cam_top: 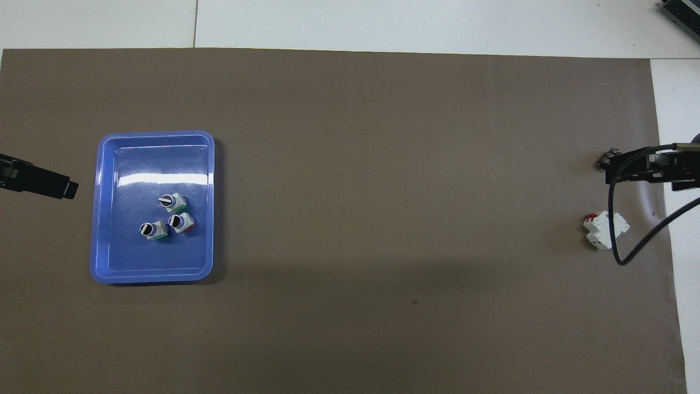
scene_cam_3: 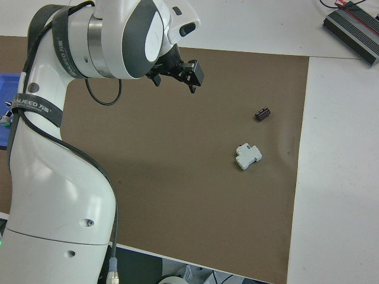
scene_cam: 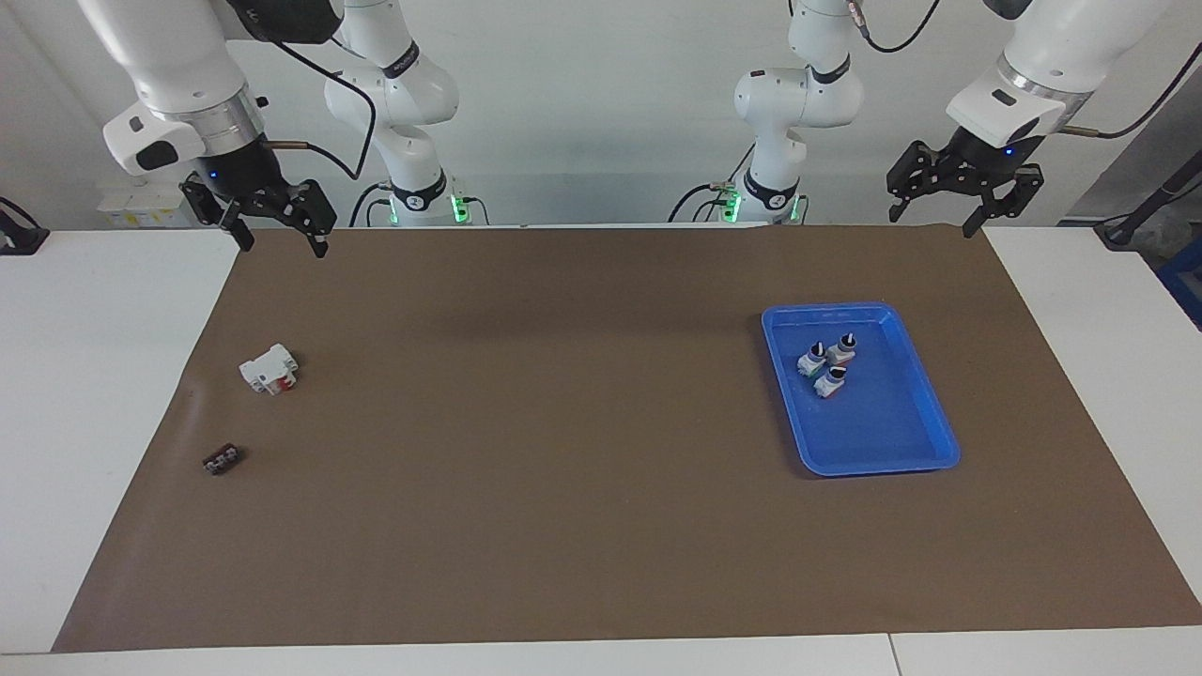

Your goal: Turn and place switch with both arms

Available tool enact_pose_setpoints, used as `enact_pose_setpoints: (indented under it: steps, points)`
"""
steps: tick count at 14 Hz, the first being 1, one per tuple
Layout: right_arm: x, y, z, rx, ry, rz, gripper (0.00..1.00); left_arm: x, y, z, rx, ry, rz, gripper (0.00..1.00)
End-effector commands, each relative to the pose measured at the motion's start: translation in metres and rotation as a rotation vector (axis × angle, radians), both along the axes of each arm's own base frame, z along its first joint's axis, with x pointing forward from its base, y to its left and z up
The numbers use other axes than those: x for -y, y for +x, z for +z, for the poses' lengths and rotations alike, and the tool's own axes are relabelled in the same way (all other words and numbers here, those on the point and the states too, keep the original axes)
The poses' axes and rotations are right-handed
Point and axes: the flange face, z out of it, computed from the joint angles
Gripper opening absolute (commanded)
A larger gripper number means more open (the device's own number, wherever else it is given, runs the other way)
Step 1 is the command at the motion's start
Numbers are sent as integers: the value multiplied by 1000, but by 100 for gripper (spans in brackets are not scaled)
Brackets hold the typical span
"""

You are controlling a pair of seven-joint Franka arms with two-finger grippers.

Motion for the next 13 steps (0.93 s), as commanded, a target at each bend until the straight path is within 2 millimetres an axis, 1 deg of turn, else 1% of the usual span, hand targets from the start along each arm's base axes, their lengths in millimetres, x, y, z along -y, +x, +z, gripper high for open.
enact_pose_setpoints:
  steps: [1, 2, 4, 13]
  points:
    - [0, -8, 1, -7, 15, -16, 100, -6, -17, -7, -26, 21, 56, 100]
    - [-1, -9, 2, -6, 15, -14, 100, 3, -18, -6, -25, 24, 67, 100]
    - [-1, -9, 2, -6, 15, -14, 100, 6, -19, -5, -22, 27, 78, 100]
    - [-1, -9, 2, -7, 15, -13, 100, 1, -18, -4, -19, 43, 88, 100]
